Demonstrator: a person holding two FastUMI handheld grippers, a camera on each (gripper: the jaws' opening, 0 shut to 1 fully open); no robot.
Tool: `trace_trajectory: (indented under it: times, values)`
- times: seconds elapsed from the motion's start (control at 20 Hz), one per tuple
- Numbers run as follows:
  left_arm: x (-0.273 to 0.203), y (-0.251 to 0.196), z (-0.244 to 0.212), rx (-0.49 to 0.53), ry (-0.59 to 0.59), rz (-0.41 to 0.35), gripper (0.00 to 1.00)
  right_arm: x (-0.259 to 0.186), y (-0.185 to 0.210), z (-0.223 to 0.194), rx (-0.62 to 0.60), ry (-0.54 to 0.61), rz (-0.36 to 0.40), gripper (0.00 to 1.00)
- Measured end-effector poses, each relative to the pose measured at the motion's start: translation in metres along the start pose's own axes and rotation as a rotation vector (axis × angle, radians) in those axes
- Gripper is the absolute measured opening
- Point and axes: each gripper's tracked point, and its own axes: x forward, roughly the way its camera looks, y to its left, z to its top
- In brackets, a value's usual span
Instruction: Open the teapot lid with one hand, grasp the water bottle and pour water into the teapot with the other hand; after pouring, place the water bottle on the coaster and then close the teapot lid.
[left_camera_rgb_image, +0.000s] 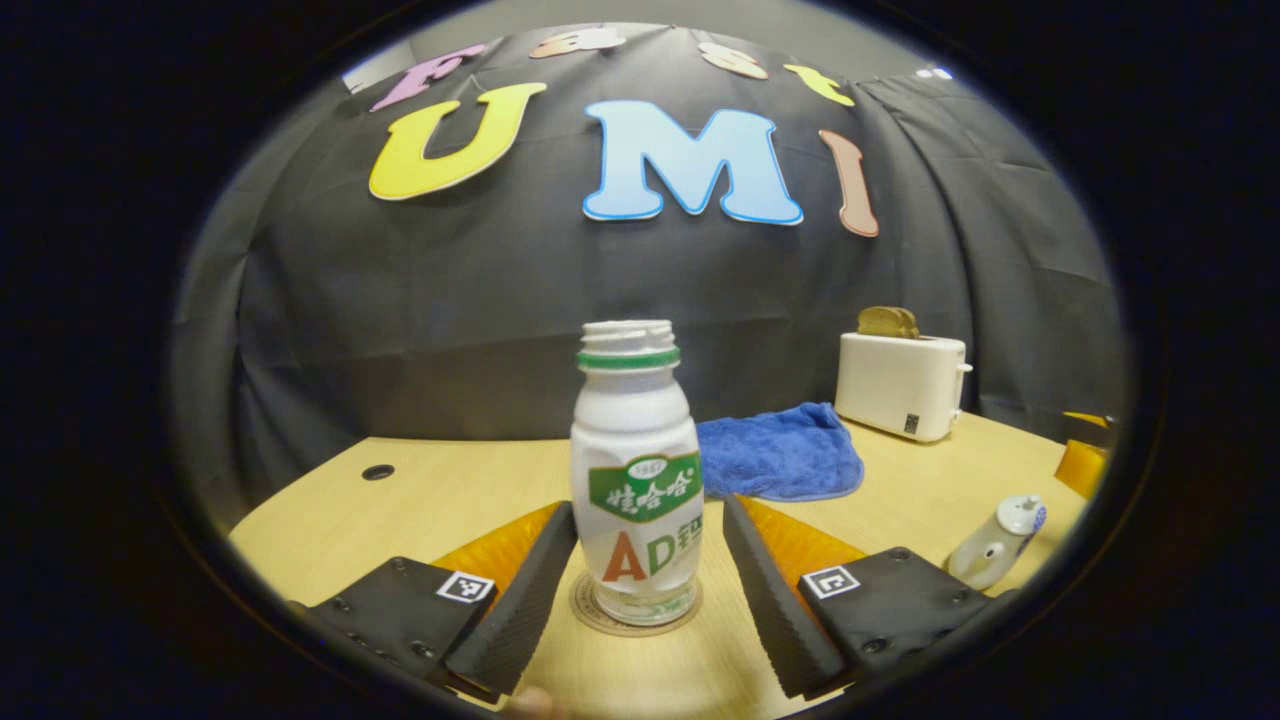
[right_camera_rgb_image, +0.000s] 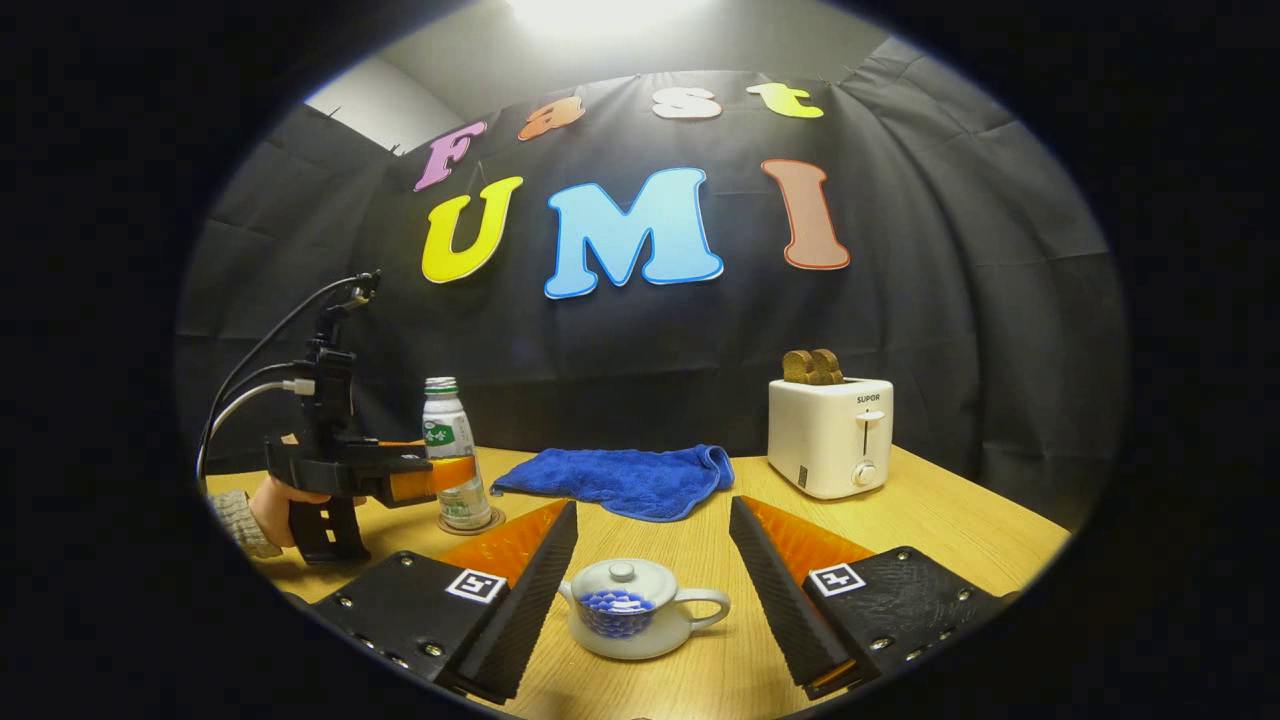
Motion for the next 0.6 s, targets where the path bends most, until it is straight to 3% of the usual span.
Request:
trace_trajectory:
  times: [0.25, 0.3, 0.35, 0.4, 0.6]
  values:
    - [-0.022, 0.003, 0.001, -0.024, -0.012, 0.021, 1.0, -0.003, 0.0, 0.002, 0.003, -0.007, -0.001, 0.94]
    - [-0.027, 0.003, 0.002, -0.025, -0.016, 0.024, 0.91, -0.004, 0.002, 0.002, 0.006, -0.008, 0.005, 0.94]
    - [-0.032, 0.003, 0.002, -0.023, -0.019, 0.026, 1.0, -0.004, 0.005, 0.002, 0.015, -0.01, 0.017, 0.94]
    - [-0.037, 0.002, 0.002, -0.017, -0.022, 0.027, 0.96, -0.005, 0.008, 0.002, 0.021, -0.01, 0.026, 0.94]
    - [-0.063, 0.0, 0.006, -0.005, -0.04, 0.04, 1.0, -0.01, 0.013, 0.003, 0.021, -0.015, 0.032, 0.94]
